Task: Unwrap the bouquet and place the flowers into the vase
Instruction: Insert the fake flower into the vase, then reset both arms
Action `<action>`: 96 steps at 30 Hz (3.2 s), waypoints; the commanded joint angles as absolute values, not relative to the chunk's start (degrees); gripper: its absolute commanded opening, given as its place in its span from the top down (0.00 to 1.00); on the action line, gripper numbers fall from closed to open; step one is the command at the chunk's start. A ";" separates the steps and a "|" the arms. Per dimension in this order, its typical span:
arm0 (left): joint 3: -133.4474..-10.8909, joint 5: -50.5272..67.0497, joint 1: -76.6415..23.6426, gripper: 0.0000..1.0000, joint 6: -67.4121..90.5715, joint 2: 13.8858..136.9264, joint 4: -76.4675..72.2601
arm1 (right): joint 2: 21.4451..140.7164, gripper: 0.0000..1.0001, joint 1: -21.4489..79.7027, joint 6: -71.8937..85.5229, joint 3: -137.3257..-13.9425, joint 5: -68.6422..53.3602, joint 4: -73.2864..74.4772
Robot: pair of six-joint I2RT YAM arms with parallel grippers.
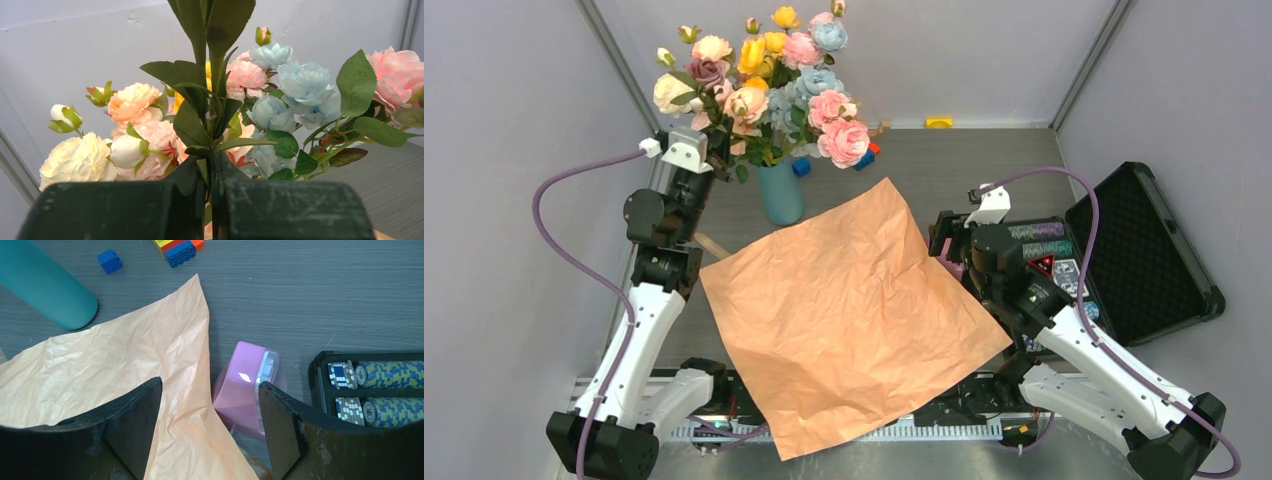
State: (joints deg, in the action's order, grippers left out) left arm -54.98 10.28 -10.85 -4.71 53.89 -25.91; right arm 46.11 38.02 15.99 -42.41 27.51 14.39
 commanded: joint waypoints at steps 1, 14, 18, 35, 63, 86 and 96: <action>-56.52 5.98 -10.46 1.00 -2.78 53.41 -27.39 | 45.45 0.24 37.71 16.64 -42.26 27.21 11.45; -59.74 7.60 -10.46 1.00 -1.30 57.76 -31.25 | 44.73 0.24 37.70 16.67 -41.93 26.98 11.47; -60.39 7.52 -10.46 1.00 -2.12 60.08 -30.53 | 44.63 0.24 37.71 16.85 -41.75 27.07 11.47; -53.36 11.33 -10.46 1.00 -3.96 60.95 -29.36 | 44.99 0.24 37.62 17.03 -40.95 27.02 11.46; -53.44 14.38 -10.46 0.67 -1.18 57.10 -23.84 | 42.86 0.24 37.62 17.47 -40.16 27.05 11.86; -52.88 9.31 -10.48 0.09 6.30 34.85 10.80 | 40.64 0.23 37.59 18.22 -42.82 29.26 16.11; -56.47 -5.20 -10.46 0.03 8.62 30.82 32.77 | 39.11 0.08 37.61 20.61 -50.63 38.39 27.93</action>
State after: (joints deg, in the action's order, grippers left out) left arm -53.91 0.34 -10.74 7.35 32.42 22.74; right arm 41.17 37.76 18.85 -45.54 31.77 23.22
